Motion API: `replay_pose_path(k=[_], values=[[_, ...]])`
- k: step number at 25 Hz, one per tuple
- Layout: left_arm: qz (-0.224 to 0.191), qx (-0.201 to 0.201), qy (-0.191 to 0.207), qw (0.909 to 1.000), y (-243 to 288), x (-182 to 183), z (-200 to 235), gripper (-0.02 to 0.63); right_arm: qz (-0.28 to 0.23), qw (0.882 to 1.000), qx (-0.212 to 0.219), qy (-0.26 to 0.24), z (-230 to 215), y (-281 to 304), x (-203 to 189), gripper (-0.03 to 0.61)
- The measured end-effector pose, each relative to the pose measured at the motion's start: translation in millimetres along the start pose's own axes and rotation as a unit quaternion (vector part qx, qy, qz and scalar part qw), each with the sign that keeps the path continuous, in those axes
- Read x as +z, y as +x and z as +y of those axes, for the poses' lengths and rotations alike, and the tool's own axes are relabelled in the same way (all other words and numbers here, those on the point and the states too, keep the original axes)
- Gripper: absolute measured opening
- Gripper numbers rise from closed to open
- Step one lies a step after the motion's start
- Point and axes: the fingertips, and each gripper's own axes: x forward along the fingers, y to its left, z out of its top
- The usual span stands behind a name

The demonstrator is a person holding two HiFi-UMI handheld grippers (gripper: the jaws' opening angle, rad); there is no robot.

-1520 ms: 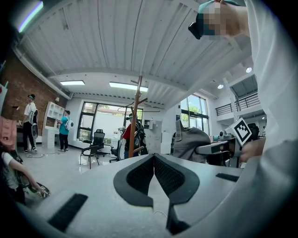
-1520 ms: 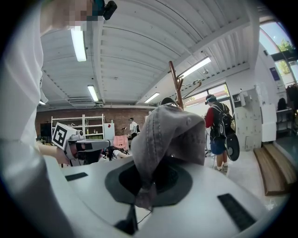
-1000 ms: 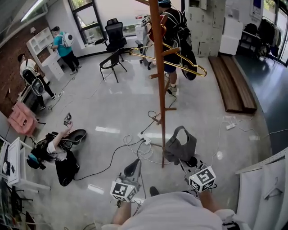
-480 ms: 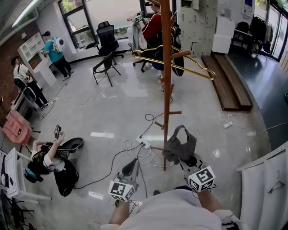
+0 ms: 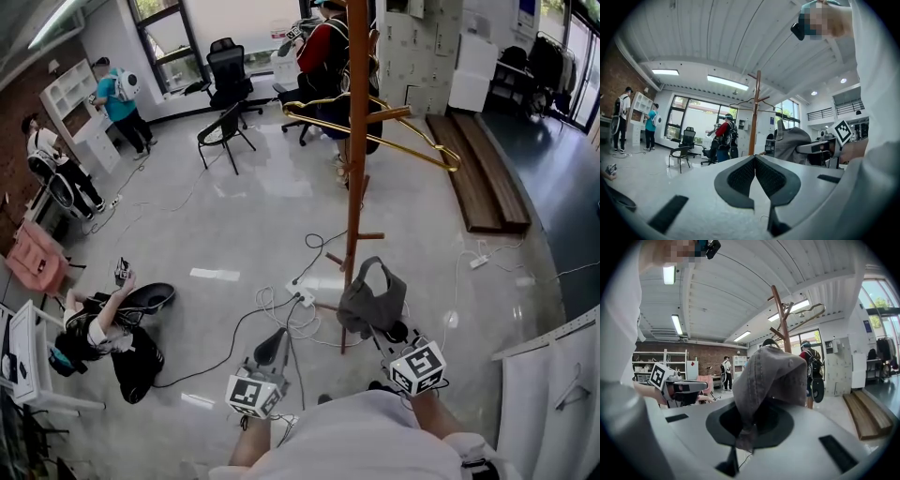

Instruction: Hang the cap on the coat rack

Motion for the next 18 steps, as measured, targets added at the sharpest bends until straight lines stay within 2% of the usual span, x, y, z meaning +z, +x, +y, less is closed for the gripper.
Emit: replay_pose_path(k=[8,18], values=[[0.003,0.002,-0.001,1.0,1.7,-0.1,5.7,0.011,-0.007,0.999,0.012,-0.034,-2.6,17.0,28.7,0.02],[0.0,-0.005,-0.001,1.0,-1.3,-3.0,1.4,0.011,-0.028,0.996,0.014,-0.078,-14.0,43.6,84.8,0.02]])
